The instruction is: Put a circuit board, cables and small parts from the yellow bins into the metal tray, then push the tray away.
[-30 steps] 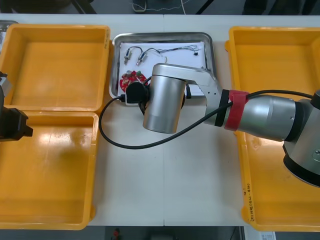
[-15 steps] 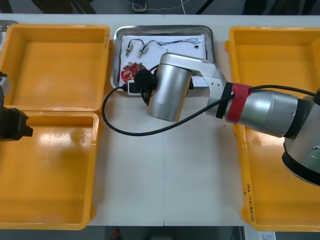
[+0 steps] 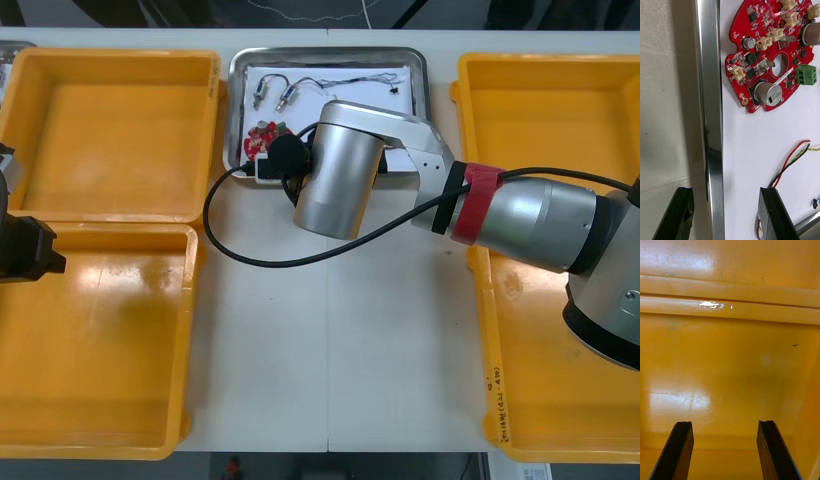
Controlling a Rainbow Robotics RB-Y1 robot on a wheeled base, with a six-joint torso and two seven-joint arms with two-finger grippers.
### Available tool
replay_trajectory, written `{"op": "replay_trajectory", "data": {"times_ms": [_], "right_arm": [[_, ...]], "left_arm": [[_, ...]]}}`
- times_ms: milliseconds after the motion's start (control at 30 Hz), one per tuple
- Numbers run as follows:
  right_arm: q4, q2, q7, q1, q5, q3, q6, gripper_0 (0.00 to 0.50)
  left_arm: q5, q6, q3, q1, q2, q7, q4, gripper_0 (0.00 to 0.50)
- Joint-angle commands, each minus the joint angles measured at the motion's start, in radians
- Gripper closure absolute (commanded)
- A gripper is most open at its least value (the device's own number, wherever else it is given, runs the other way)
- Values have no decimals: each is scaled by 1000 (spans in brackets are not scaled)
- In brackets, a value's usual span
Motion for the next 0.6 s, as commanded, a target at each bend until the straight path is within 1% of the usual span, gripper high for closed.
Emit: {"op": "replay_trajectory", "data": {"times_ms": [33, 167, 300, 467, 567, 600], "right_arm": [[-18, 18, 42, -53, -11, -49, -3, 0], [-63, 18, 49, -17, -46, -118, 38, 0], [-135, 18, 48, 22, -46, -161, 115, 0], [-259, 14, 46, 82, -46, -227, 250, 0], [-371, 8, 40, 138, -46, -291, 374, 0], [-388, 8, 40, 149, -46, -305, 397, 0]], "left_arm": [[7, -8, 31, 17, 42, -88, -29, 0], [7, -8, 31, 17, 42, -88, -29, 0], [7, -8, 31, 17, 42, -88, -29, 0], [7, -8, 31, 17, 42, -88, -29, 0], [7, -8, 31, 17, 42, -88, -29, 0], [7, -8, 31, 17, 42, -88, -29, 0]]}}
